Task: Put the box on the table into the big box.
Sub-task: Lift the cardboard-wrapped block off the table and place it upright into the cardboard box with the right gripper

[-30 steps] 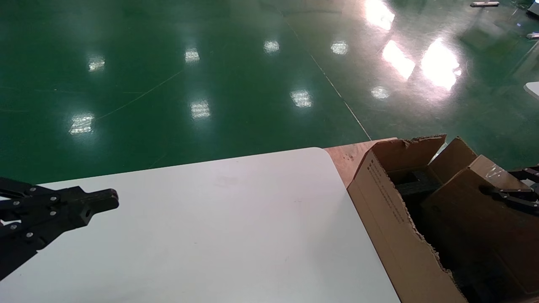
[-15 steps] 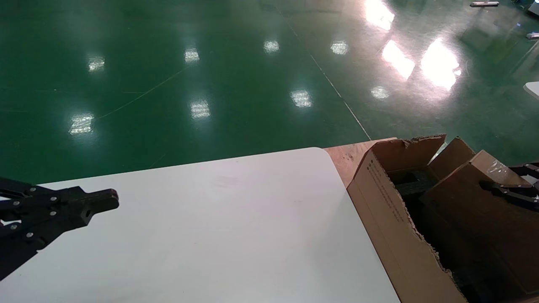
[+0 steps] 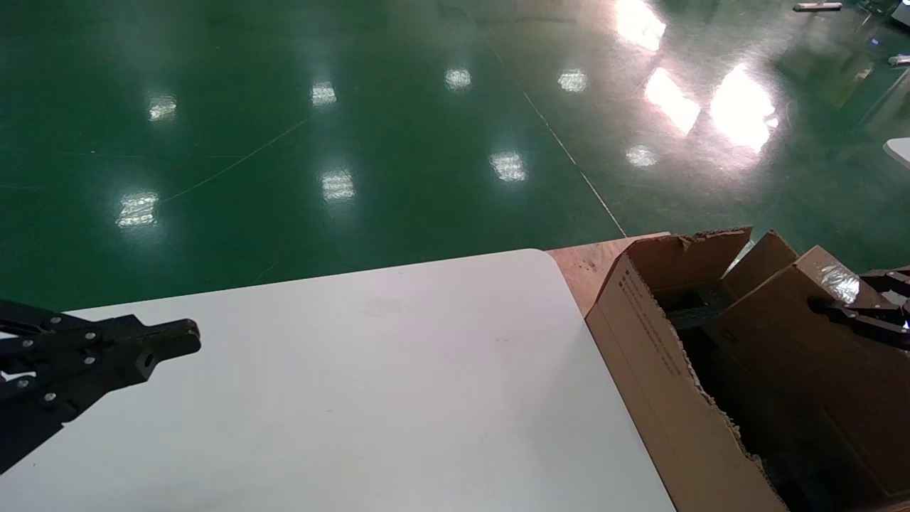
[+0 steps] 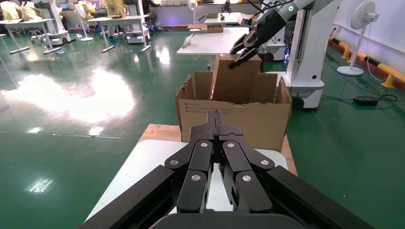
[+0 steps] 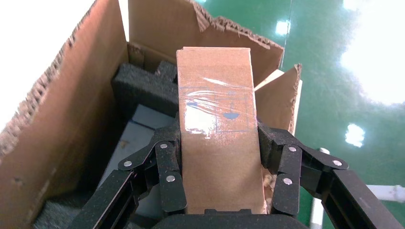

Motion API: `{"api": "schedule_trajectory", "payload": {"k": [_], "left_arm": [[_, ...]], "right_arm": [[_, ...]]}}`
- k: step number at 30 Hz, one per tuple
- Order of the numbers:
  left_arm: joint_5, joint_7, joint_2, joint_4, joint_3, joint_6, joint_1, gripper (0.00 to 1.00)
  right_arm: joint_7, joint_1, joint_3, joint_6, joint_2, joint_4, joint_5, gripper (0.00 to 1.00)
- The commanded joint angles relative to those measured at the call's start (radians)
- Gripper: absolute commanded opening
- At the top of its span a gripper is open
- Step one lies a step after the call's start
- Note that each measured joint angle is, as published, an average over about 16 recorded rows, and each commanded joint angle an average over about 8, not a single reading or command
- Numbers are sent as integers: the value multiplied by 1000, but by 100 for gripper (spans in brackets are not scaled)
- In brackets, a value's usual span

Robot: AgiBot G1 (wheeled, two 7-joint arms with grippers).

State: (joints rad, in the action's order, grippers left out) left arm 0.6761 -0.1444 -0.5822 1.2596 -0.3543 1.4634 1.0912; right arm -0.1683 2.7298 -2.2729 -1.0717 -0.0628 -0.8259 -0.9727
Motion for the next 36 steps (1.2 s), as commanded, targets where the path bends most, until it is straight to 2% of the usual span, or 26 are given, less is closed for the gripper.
{"api": "schedule_trajectory", "payload": {"k": [1,12,26,36], "left_arm": [[0,0,0,0,0,0,0,0],[0,0,0,0,0,0,0,0],[0,0,0,0,0,0,0,0],[0,0,0,0,0,0,0,0]], "right_arm": [[-13,1,-1,-2,0,5,16,0],[-70,-14,-51,59,5,65,134,0],[-50,-34,-114,113,17,172,251,0],[-41,-66,-180,152,25,182,328,0]]}}
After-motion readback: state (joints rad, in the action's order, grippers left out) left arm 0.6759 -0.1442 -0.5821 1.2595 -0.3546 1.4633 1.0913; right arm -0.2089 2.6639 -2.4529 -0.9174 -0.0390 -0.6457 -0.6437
